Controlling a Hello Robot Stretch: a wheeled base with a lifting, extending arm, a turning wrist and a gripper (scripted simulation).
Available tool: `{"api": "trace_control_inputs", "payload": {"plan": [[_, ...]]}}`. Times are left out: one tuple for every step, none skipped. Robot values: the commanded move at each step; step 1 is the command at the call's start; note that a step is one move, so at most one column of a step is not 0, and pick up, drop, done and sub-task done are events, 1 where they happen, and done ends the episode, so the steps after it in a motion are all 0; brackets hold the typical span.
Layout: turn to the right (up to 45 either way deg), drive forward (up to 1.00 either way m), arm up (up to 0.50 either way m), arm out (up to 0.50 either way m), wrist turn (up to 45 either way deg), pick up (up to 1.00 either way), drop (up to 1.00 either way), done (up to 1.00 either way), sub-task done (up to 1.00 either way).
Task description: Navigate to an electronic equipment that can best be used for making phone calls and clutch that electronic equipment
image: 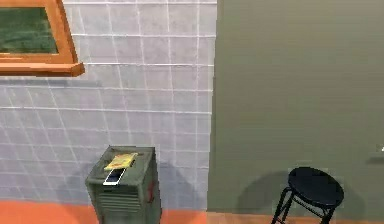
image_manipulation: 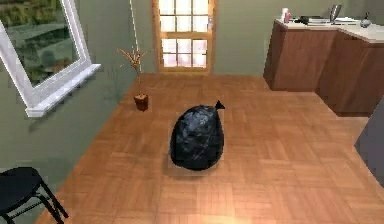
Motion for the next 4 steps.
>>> {"api": "trace_control_inputs", "payload": {"plan": [[3.0,0.0,0.0,0.0,0.0,0.0,0.0,0.0,0.0],[0.0,0.45,0.0,0.0,0.0,0.0,0.0,0.0,0.0],[-45.0,0.0,0.0,0.0,0.0,0.0,0.0,0.0,0.0],[-45.0,0.0,0.0,0.0,0.0,0.0,0.0,0.0,0.0]]}}
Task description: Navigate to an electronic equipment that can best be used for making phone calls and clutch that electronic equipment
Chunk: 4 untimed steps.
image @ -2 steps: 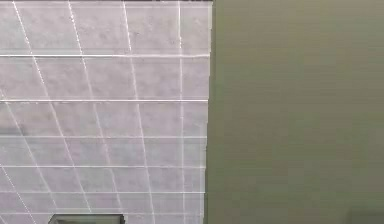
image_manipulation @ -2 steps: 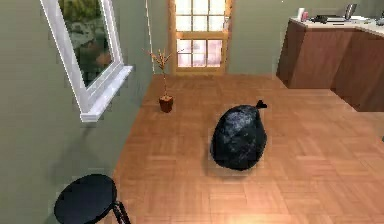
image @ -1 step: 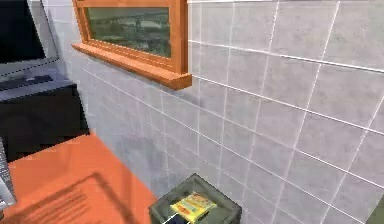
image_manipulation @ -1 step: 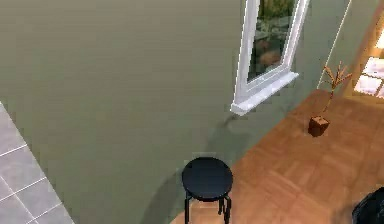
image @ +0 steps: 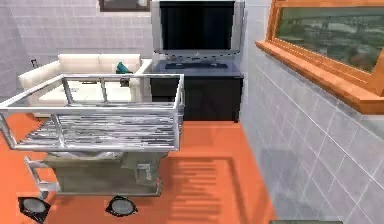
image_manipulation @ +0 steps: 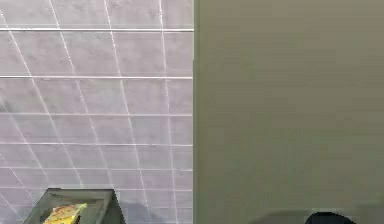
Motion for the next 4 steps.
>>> {"api": "trace_control_inputs", "payload": {"plan": [[-42.0,0.0,0.0,0.0,0.0,0.0,0.0,0.0,0.0],[0.0,0.0,0.5,0.0,0.0,0.0,0.0,0.0,0.0],[0.0,0.0,0.26,0.0,0.0,0.0,0.0,0.0,0.0],[0.0,0.0,0.0,0.2,0.0,0.0,0.0,0.0,0.0]]}}
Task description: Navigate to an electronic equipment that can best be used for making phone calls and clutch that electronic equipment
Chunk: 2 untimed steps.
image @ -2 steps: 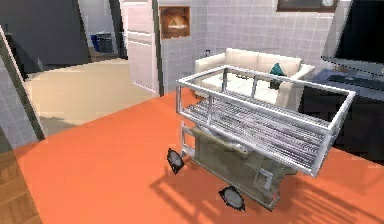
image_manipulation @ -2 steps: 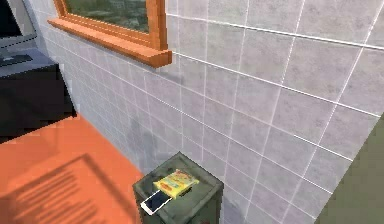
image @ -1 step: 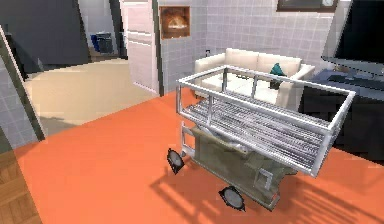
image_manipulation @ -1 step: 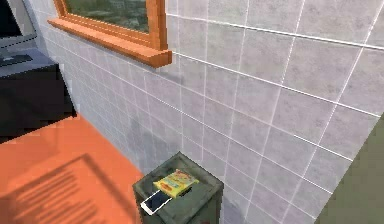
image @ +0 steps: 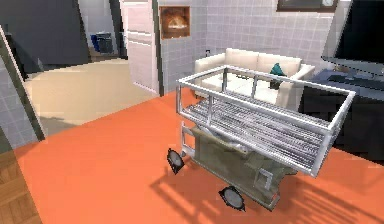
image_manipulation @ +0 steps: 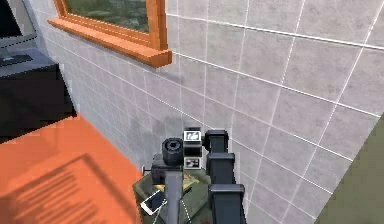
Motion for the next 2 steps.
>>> {"api": "trace_control_inputs", "payload": {"plan": [[0.0,0.0,0.0,0.0,45.0,0.0,0.0,0.0,0.0],[0.0,0.0,0.0,0.0,45.0,0.0,0.0,0.0,0.0]]}}
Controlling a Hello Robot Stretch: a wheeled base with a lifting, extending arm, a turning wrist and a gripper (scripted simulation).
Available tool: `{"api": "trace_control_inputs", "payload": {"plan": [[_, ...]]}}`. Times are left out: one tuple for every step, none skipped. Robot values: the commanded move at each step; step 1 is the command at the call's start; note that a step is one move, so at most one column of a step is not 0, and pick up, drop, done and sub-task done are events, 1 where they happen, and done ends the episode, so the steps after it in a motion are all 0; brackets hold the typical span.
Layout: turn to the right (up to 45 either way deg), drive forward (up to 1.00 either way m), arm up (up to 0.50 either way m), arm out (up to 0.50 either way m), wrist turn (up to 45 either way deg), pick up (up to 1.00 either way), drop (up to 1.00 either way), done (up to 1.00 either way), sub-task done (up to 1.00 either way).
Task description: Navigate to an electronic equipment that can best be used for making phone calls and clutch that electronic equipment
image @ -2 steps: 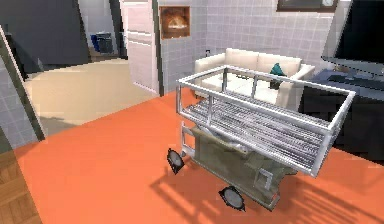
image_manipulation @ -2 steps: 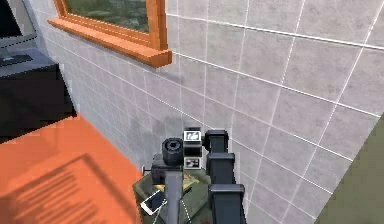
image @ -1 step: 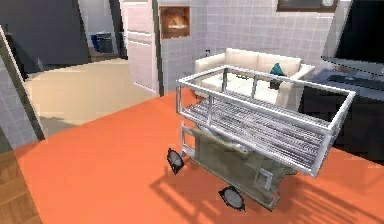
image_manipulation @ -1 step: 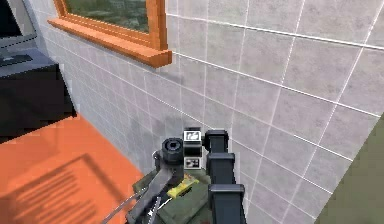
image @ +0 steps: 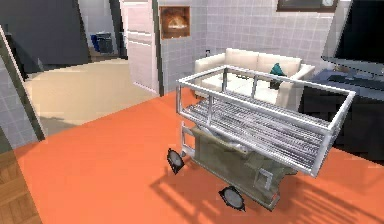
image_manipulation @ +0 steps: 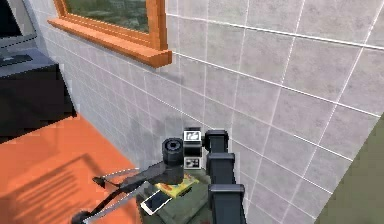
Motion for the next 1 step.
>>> {"api": "trace_control_inputs", "payload": {"plan": [[0.0,0.0,0.0,0.0,45.0,0.0,0.0,0.0,0.0]]}}
